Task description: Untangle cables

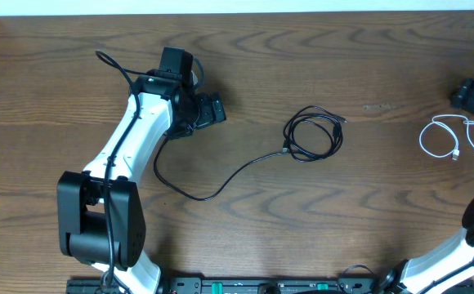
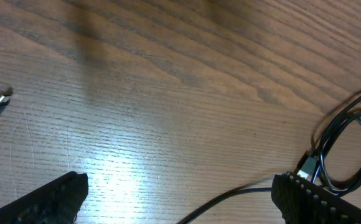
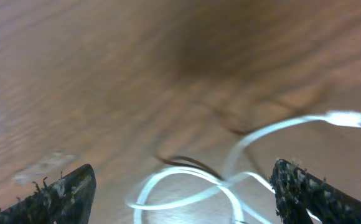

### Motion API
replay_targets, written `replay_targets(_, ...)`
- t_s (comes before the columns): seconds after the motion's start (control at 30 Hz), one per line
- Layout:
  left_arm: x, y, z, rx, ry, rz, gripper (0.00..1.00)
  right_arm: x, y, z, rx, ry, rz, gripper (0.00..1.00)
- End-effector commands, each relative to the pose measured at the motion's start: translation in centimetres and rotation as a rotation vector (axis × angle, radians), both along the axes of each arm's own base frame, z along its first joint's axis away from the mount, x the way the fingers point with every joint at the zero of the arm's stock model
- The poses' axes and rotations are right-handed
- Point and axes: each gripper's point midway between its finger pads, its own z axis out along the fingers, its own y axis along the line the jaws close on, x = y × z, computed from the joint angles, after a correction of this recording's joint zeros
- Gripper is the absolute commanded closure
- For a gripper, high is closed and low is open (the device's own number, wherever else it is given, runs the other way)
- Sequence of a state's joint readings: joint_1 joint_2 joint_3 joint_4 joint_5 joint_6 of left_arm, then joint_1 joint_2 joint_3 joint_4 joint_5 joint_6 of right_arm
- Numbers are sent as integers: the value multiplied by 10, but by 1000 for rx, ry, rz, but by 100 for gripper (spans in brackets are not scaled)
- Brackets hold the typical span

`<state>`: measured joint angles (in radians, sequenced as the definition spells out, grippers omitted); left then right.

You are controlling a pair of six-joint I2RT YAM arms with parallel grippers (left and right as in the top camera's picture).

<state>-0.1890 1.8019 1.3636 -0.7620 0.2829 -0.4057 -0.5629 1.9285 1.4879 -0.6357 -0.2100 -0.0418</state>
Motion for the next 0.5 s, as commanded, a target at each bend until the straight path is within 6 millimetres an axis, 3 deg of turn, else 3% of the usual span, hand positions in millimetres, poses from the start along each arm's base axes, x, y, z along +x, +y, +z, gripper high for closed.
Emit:
replay_targets(0.0,-3,2,-4,12,10,-9,2,-15,-23,6,-32,23,-67,15)
replay_targets(0.13,-3,2,-4,12,10,-9,2,-35,-25,-5,50,72,-174,17)
replay_targets(0.23,-3,2,-4,12,10,-9,2,-41,-14,-16,119,95,-218,18)
replay_targets(0.47,-3,2,-4,12,10,-9,2,-21,54,-30,327,24,-54,24)
